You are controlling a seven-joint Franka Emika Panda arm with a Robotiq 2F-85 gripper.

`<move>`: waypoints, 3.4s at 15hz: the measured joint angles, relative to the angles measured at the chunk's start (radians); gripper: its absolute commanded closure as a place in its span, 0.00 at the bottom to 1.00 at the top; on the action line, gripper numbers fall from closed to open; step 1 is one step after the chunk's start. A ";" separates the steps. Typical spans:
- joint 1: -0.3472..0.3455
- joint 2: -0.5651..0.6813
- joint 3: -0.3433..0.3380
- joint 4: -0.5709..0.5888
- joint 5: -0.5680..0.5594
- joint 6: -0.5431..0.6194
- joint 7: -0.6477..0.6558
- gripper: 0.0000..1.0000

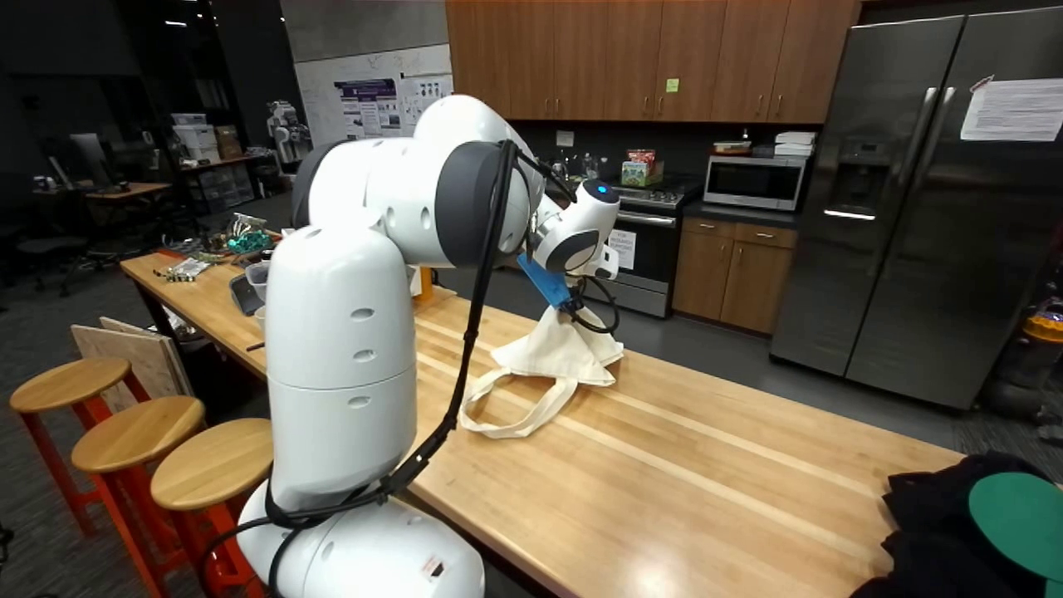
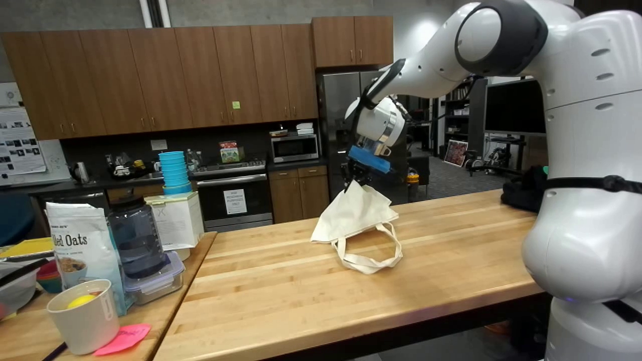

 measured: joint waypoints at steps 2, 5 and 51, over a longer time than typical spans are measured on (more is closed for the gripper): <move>0.006 0.000 0.008 -0.004 -0.015 0.006 0.006 0.99; 0.013 0.000 0.015 -0.008 -0.030 0.009 0.007 0.99; 0.013 -0.001 0.033 -0.110 -0.122 0.078 0.024 0.99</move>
